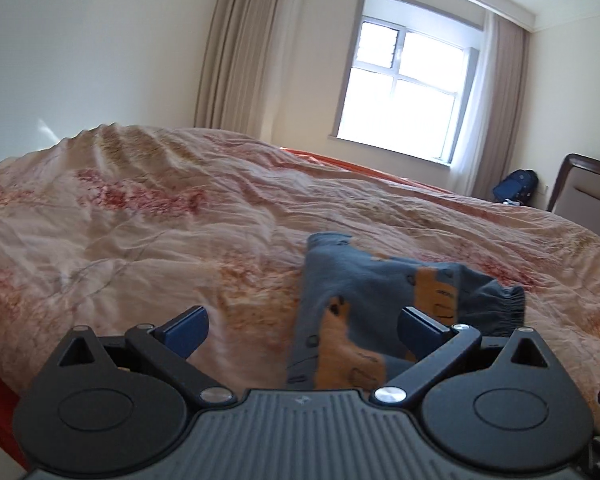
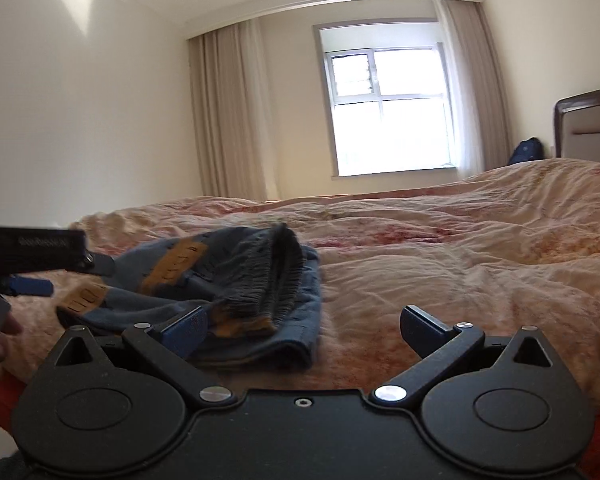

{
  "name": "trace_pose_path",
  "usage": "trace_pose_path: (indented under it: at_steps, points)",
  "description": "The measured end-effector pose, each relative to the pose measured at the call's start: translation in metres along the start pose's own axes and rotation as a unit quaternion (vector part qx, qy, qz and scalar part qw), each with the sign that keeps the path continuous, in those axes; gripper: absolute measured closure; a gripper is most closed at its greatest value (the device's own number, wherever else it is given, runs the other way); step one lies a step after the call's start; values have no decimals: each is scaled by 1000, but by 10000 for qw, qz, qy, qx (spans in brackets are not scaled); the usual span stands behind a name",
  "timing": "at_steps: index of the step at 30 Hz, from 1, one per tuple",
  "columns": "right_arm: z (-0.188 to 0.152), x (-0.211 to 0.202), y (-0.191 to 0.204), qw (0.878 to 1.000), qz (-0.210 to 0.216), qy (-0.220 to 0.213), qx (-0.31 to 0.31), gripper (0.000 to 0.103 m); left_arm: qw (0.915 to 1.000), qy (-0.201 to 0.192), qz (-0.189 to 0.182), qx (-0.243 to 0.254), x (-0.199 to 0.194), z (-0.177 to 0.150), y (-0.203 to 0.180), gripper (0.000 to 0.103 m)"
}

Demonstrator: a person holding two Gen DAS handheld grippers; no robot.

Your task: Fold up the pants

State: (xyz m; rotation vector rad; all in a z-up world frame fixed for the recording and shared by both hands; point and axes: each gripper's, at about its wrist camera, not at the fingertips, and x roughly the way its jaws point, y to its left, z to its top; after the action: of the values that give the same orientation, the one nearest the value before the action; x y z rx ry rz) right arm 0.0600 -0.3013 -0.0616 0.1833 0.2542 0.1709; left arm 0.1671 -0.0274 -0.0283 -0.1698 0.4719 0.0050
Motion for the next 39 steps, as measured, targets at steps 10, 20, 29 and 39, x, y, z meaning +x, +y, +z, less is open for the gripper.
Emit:
trace_pose_path:
  at_steps: [10, 20, 29, 39]
  points:
    - [6, 39, 2, 9734, 1237, 907, 1700, 1, 9980, 462, -58, -429, 11, -17, 29, 1]
    - [9, 52, -8, 9637, 569, 940, 2433, 31, 9978, 513, -29, -419, 8, -18, 25, 1]
    - [12, 34, -16, 9706, 257, 562, 2325, 79, 9980, 549, -59, -314, 2, -16, 18, 0]
    - [-4, 33, -19, 9765, -84, 694, 2038, 76, 9971, 681, -208, -267, 6, -23, 20, 0]
